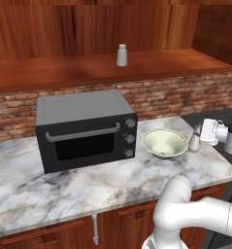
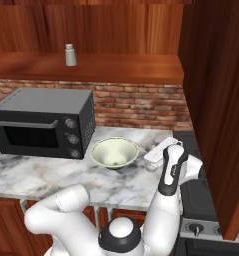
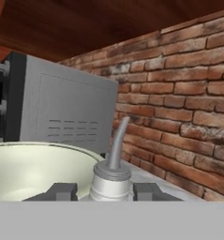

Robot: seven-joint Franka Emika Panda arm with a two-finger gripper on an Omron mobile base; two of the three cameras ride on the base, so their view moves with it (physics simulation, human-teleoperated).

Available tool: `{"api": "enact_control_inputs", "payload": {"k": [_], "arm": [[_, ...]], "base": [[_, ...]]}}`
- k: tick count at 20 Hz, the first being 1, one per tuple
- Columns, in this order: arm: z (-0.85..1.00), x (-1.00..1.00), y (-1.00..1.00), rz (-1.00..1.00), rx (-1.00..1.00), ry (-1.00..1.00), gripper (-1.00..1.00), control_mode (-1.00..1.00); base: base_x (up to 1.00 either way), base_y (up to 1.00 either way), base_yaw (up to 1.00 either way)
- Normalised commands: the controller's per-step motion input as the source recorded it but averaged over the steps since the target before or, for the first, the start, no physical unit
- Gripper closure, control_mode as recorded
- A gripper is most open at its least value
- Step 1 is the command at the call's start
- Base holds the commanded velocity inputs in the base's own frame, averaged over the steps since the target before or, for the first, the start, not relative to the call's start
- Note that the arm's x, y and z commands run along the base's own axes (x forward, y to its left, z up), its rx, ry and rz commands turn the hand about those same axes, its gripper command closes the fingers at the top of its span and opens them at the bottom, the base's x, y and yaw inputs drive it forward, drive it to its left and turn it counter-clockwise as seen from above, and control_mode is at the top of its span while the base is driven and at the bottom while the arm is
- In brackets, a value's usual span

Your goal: Retrieve the bottle and the shaker from the cabinet and place them next to the mixing bowl on the counter. Then add garlic from the fridge to the mixing bowl.

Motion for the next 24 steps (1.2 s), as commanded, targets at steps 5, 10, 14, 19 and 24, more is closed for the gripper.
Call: {"api": "enact_control_inputs", "payload": {"k": [5,10,14,19,24], "arm": [[-0.32,0.0,0.04,0.0,-0.03,0.0,1.0,-1.0],[-0.36,0.0,0.01,0.0,0.0,0.0,1.0,-1.0],[0.0,0.0,0.0,0.0,0.0,0.0,1.0,-1.0],[0.0,0.0,0.0,0.0,0.0,0.0,1.0,-1.0],[0.0,0.0,0.0,0.0,0.0,0.0,-1.0,-1.0]], "base": [[0.0,0.0,0.0],[0.0,0.0,0.0],[0.0,0.0,0.0],[0.0,0.0,0.0],[0.0,0.0,0.0]]}}
